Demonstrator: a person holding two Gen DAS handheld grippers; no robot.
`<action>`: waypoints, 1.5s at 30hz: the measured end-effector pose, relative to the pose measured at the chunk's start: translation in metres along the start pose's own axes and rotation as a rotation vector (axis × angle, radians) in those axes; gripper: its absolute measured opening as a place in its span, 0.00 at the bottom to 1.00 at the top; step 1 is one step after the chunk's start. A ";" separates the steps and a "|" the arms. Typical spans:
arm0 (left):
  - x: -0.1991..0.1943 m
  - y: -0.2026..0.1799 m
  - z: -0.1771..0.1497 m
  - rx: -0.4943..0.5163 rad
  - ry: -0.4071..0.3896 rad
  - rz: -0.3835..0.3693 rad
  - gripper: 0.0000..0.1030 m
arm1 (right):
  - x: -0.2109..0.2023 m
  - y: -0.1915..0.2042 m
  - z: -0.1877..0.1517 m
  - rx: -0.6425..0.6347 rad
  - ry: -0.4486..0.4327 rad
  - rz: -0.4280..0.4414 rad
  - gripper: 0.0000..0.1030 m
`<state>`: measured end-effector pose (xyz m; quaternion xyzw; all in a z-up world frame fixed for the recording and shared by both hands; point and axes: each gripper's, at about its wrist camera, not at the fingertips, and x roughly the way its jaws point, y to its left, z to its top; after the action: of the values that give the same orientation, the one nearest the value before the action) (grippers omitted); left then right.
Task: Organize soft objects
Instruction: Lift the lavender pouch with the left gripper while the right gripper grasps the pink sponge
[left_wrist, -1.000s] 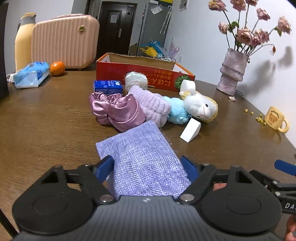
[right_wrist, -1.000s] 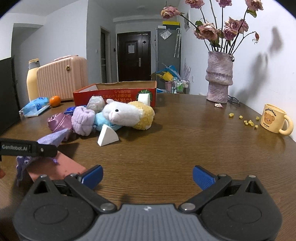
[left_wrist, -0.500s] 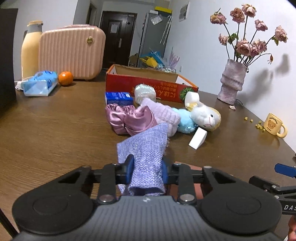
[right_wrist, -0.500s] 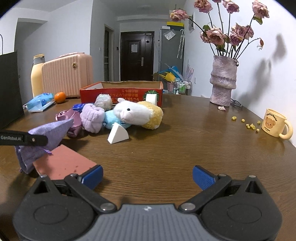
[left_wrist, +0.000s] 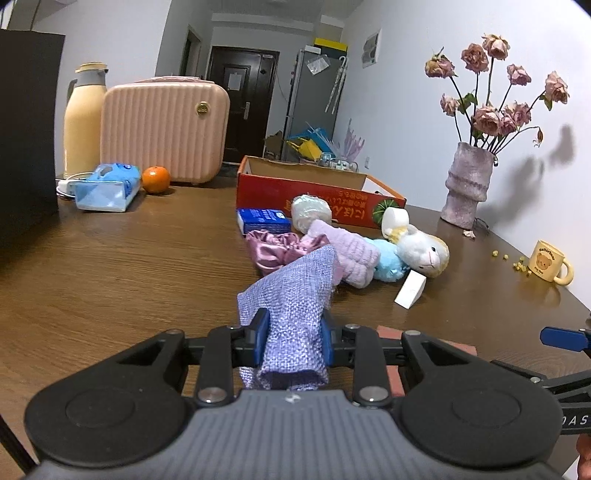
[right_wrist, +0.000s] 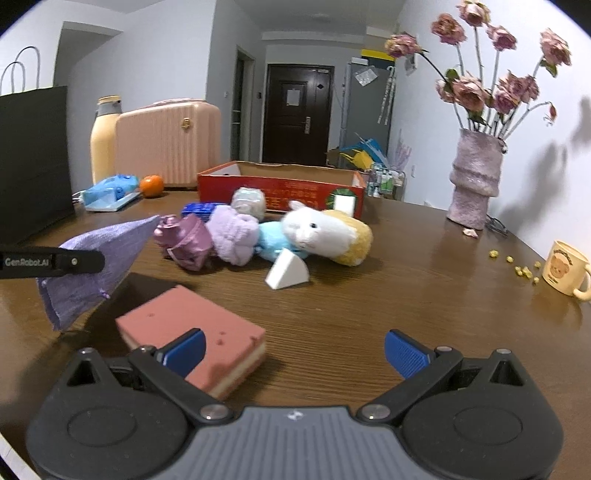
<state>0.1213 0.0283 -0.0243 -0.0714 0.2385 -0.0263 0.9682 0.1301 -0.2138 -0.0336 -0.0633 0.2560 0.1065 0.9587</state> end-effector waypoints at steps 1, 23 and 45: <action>-0.002 0.002 0.000 0.000 -0.004 0.002 0.28 | 0.000 0.004 0.001 -0.006 0.001 0.007 1.00; -0.020 0.036 -0.010 -0.018 -0.033 -0.007 0.28 | 0.064 0.060 0.015 -0.161 0.114 0.051 1.00; -0.013 0.038 -0.006 -0.013 -0.036 -0.009 0.28 | 0.076 0.047 0.019 -0.126 0.131 0.118 0.68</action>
<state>0.1078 0.0663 -0.0294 -0.0791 0.2209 -0.0279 0.9717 0.1928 -0.1513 -0.0586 -0.1153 0.3142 0.1742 0.9261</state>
